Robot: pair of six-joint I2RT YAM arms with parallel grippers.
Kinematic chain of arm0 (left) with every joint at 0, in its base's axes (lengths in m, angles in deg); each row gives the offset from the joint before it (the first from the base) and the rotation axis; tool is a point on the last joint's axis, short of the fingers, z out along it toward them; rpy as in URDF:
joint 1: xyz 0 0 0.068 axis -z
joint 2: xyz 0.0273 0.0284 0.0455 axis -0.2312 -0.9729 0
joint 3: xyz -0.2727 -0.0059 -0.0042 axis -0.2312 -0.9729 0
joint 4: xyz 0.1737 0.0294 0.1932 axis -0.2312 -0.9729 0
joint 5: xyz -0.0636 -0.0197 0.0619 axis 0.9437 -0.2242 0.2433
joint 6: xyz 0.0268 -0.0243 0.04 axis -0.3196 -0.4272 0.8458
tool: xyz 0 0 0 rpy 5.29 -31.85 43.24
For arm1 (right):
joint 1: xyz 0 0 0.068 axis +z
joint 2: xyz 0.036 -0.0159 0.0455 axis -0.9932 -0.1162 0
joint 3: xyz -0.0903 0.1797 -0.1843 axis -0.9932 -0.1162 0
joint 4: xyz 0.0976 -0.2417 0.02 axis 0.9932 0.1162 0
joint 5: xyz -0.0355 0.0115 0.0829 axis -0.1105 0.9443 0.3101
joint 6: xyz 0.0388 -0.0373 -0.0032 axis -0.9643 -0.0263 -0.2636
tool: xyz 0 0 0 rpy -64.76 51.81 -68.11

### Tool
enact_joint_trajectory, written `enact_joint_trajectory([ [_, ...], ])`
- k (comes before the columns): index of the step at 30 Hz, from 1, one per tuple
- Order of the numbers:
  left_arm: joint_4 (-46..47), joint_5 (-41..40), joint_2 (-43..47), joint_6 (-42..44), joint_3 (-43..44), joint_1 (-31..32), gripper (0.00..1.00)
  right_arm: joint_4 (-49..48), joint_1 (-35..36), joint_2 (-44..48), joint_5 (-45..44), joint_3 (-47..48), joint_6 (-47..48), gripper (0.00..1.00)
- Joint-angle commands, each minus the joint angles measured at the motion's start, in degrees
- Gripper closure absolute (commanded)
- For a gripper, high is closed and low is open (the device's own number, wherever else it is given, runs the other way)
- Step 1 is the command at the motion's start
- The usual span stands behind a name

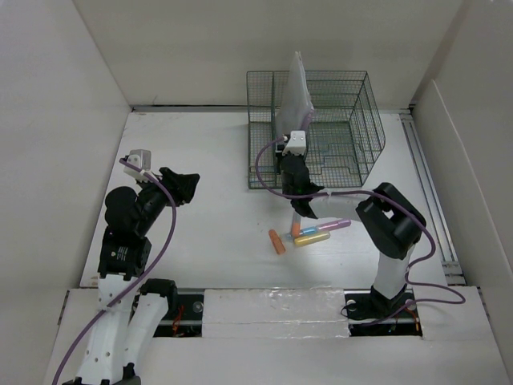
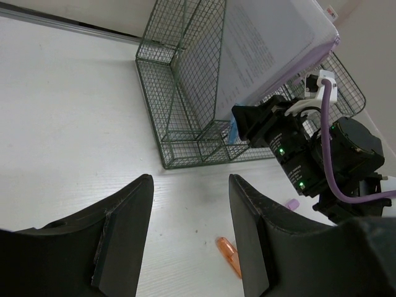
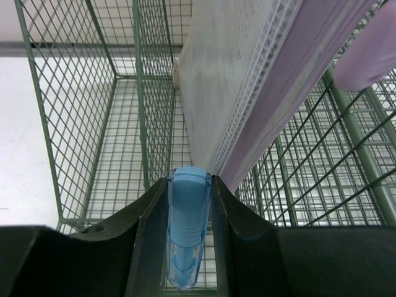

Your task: Organize the desk

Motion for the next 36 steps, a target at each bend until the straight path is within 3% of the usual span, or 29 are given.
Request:
enact_joint_trajectory([
  [1, 2.39, 0.93, 0.49, 0.52, 0.06, -0.25, 0.52, 2.03, 0.43, 2.26, -0.74, 1.60, -1.44, 0.65],
  [10, 2.65, 1.02, 0.23, 0.44, 0.06, -0.25, 0.52, 3.87, 0.43, 5.60, 0.48, 0.81, -2.49, 0.52],
  [17, 2.65, 0.93, 0.14, 0.44, 0.06, -0.25, 0.52, 9.40, 1.83, 12.89, 1.80, 0.54, -3.10, 0.51],
  [18, 2.65, 0.93, 0.14, 0.35, 0.15, -0.25, 0.52, 12.72, 1.84, 15.16, 2.33, 0.54, -4.24, 0.55],
  [19, 2.65, 0.93, 0.14, 0.44, 0.15, -0.25, 0.52, 15.10, 2.62, 16.40, 4.07, 0.46, -5.38, 0.72],
  [22, 2.30, 0.84, 0.40, 0.53, 0.06, -0.25, 0.52, 26.32, 4.20, 20.88, 11.96, -0.85, -11.44, 1.00],
  [26, 2.39, 0.67, 0.32, 0.61, 0.15, -0.25, 0.52, 32.71, 8.70, 26.78, 19.65, -8.84, -14.27, 1.00],
  [30, 2.65, 1.02, -0.12, 0.53, 0.15, -0.25, 0.52, 44.26, 10.72, 30.21, 26.05, -13.78, -16.02, 0.82],
  [31, 2.65, 1.02, -0.21, 0.44, 0.15, -0.25, 0.52, 45.44, 10.72, 30.04, 30.41, -14.57, -16.11, 0.72],
  [34, 2.65, 0.84, -0.12, 0.44, 0.33, -0.25, 0.52, 47.91, 12.12, 28.90, 34.32, -16.24, -16.73, 0.57],
  [36, 2.65, 1.02, -0.21, 0.35, 0.24, -0.25, 0.52, 46.95, 12.74, 26.88, 34.06, -16.68, -17.08, 0.52],
])
